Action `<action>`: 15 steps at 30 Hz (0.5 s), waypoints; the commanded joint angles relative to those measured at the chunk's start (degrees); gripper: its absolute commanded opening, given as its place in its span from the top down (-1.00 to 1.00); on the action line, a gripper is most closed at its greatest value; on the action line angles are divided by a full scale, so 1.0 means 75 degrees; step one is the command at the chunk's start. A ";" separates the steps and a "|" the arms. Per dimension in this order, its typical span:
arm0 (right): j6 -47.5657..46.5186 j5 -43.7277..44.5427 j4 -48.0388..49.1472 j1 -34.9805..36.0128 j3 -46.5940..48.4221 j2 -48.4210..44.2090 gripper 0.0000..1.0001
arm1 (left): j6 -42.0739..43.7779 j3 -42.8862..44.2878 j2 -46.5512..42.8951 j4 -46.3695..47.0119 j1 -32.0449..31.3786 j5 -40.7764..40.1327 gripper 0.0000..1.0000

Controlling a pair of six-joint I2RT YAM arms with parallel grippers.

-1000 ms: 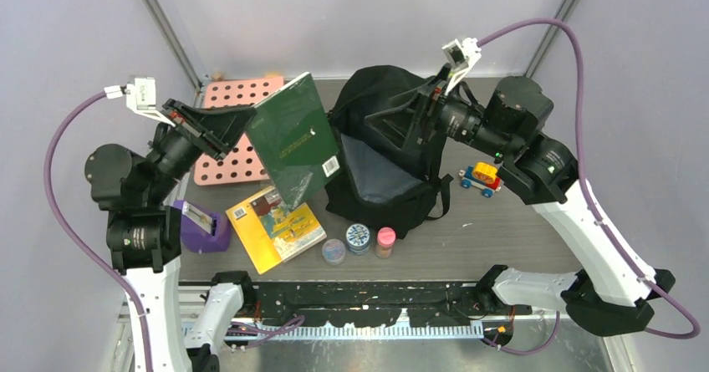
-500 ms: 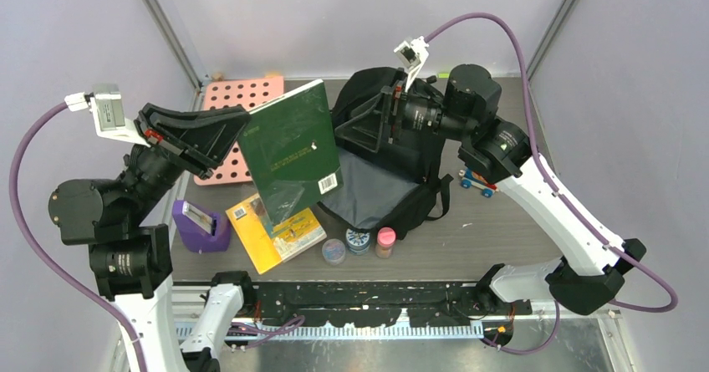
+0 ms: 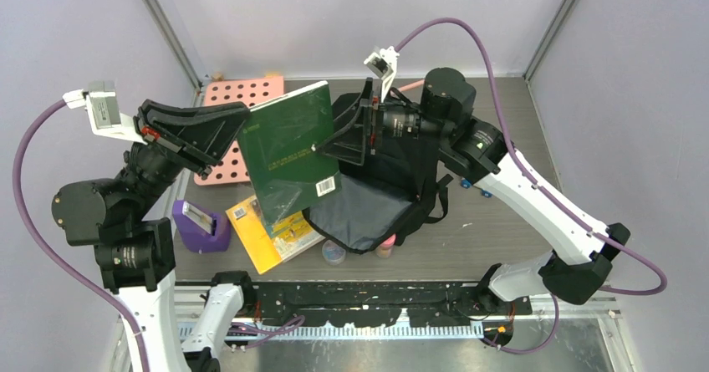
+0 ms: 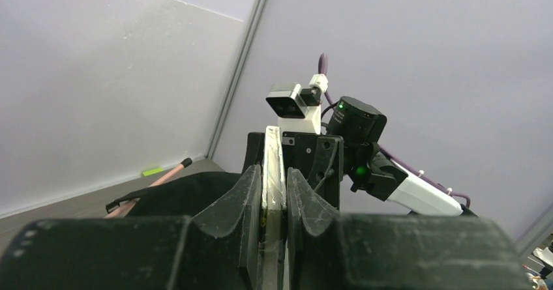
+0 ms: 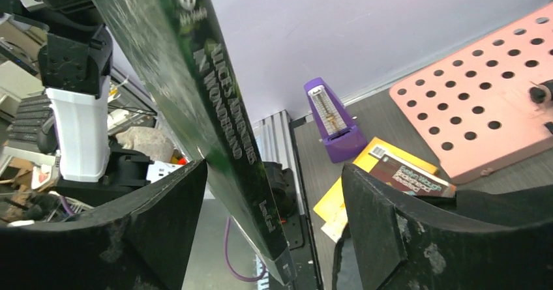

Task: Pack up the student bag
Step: Place the book in the student bag.

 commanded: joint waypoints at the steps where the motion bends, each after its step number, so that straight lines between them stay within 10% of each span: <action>1: 0.0236 -0.0492 0.0825 0.0186 0.0334 0.0103 -0.56 | -0.0456 -0.0146 -0.0063 0.1112 -0.0018 -0.0166 1.00; 9: 0.0191 -0.0117 0.0969 0.0266 -0.0043 -0.0276 0.73 | -0.0430 -0.1062 -0.0150 0.1103 -0.0017 -0.0262 1.00; 15: -0.0140 0.0793 0.0770 0.0272 -0.0461 -0.0902 0.99 | 0.0369 -0.1649 -0.0306 0.0264 -0.0014 -0.0387 0.40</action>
